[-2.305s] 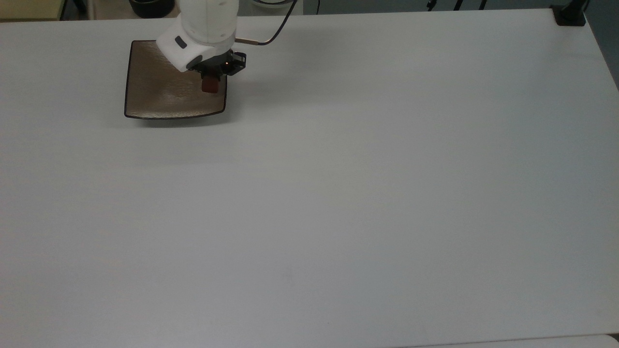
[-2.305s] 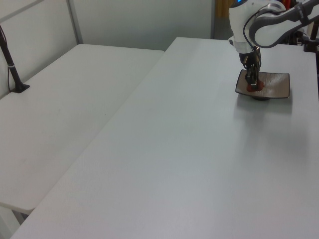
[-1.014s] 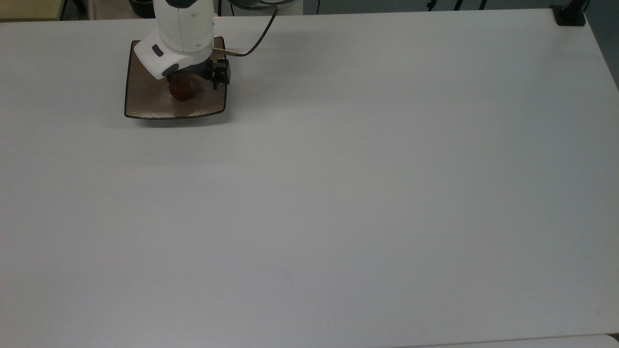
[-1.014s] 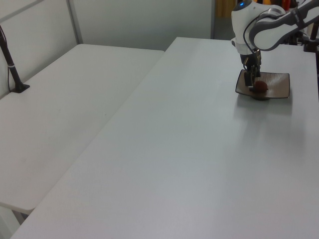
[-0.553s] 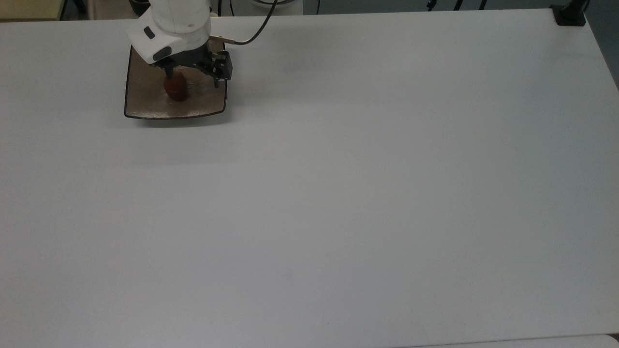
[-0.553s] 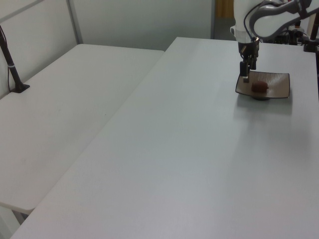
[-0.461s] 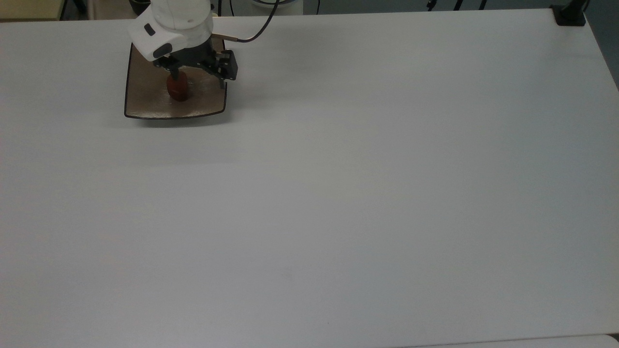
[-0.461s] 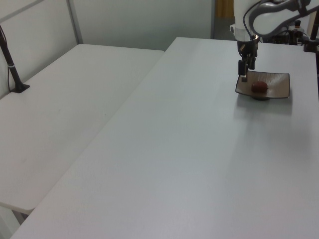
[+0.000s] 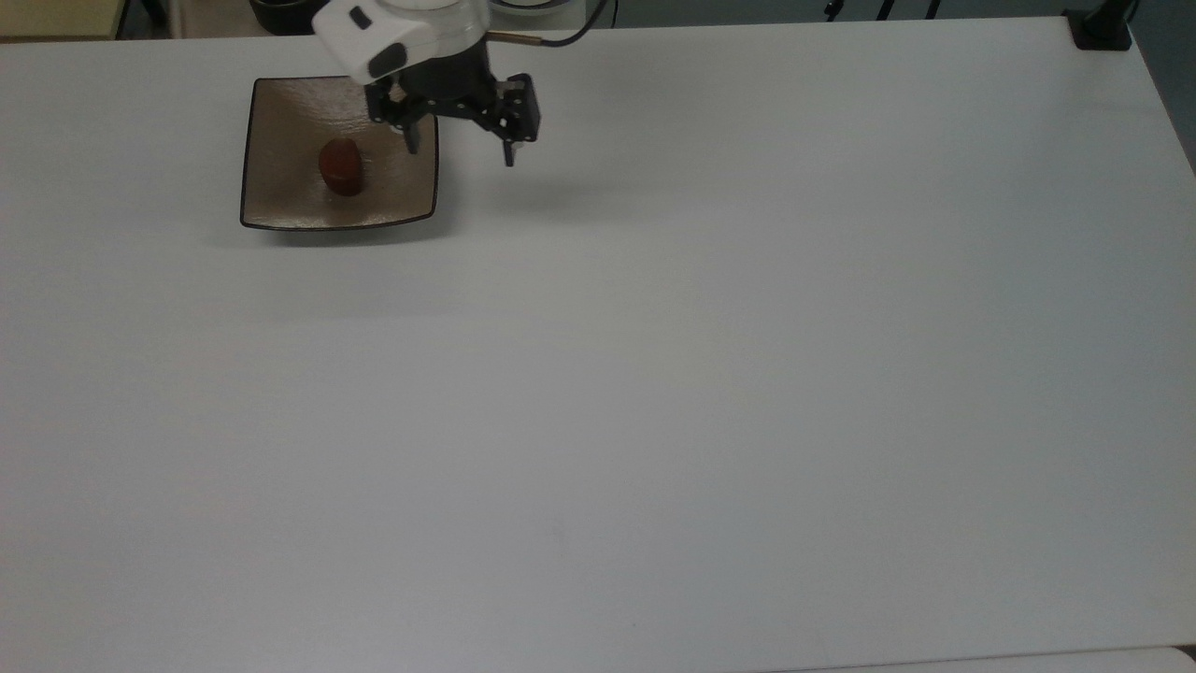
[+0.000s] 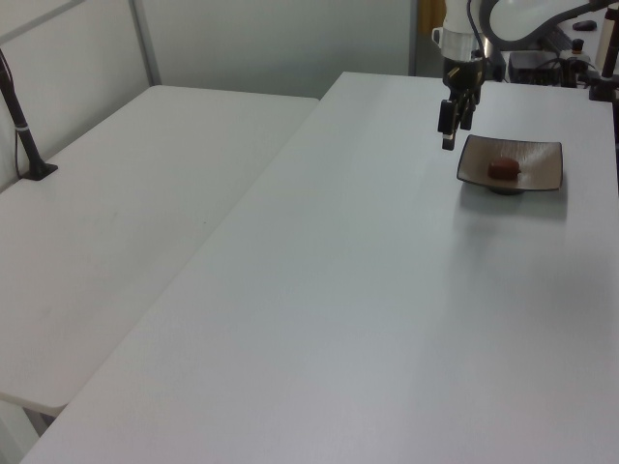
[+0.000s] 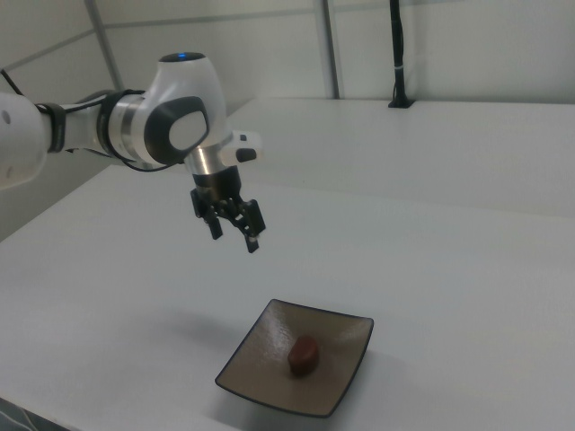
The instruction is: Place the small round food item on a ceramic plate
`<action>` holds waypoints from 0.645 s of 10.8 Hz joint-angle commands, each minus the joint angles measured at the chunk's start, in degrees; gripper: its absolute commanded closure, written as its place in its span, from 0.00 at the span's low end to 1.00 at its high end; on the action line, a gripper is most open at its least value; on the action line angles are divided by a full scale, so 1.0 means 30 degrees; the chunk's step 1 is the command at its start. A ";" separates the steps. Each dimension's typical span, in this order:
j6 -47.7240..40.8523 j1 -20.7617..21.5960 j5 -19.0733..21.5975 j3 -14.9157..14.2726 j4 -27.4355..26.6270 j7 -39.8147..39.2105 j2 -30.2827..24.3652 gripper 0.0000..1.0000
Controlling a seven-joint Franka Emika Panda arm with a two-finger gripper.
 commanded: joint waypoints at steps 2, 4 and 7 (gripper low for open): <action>-0.3145 0.1004 0.0271 0.0198 0.1676 0.0456 -0.0454 0.00; -0.3125 0.1004 0.0097 0.0198 0.1857 0.0456 -0.0454 0.00; -0.3183 0.0887 0.0007 0.0198 0.2004 0.0398 -0.0454 0.00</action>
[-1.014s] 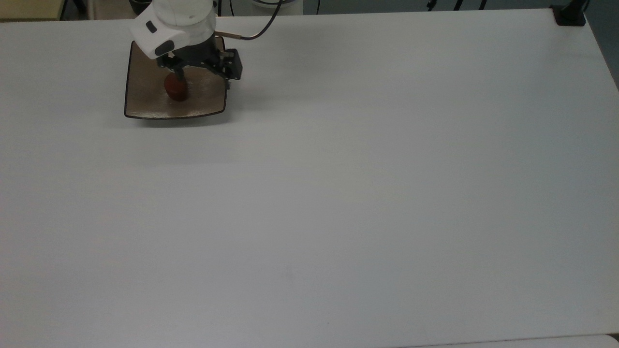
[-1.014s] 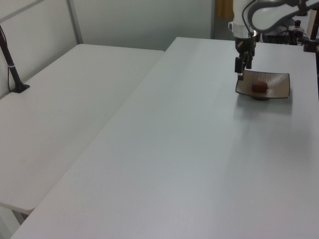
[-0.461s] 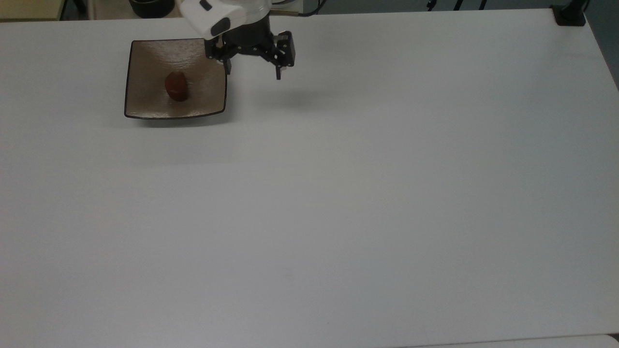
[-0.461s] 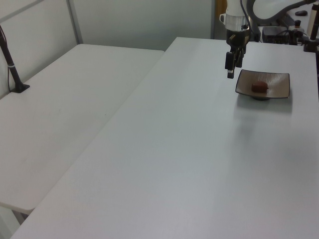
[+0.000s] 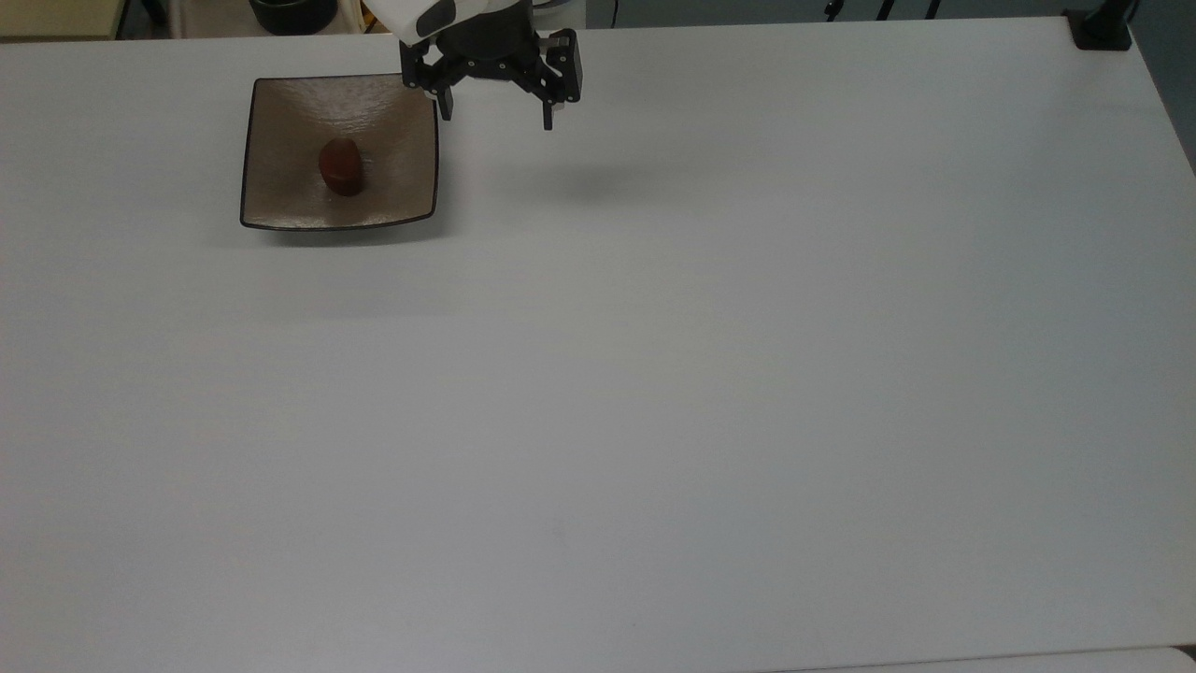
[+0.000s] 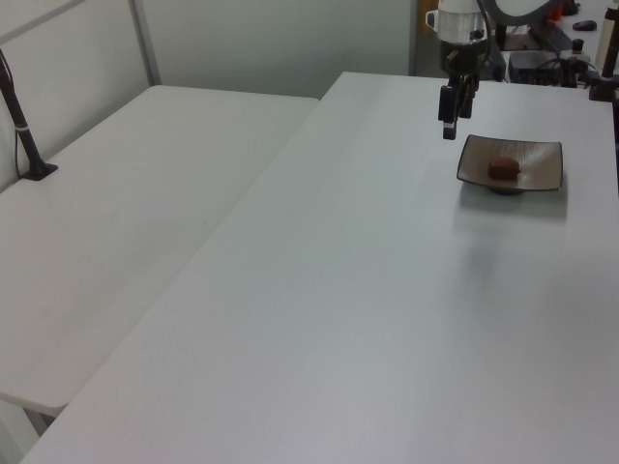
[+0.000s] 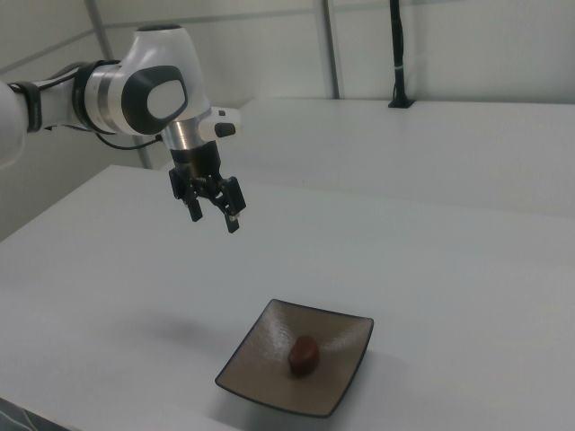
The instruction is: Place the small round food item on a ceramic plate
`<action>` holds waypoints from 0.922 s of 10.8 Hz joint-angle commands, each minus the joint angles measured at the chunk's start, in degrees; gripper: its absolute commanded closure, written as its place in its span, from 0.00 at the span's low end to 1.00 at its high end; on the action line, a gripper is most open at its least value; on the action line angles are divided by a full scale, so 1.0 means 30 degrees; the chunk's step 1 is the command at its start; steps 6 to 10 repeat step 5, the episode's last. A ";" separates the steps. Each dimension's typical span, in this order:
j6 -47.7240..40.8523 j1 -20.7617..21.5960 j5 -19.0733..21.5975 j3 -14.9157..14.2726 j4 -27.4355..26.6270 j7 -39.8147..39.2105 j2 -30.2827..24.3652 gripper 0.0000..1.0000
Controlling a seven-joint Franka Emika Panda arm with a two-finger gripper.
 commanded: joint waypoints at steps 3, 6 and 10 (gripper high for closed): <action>-0.0239 -0.0032 -0.0081 -0.0085 0.0238 0.0025 -0.0118 0.00; 0.0345 -0.0032 -0.0374 -0.0114 0.0122 -0.0093 -0.0176 0.00; 0.0345 -0.0032 -0.0374 -0.0114 0.0122 -0.0093 -0.0176 0.00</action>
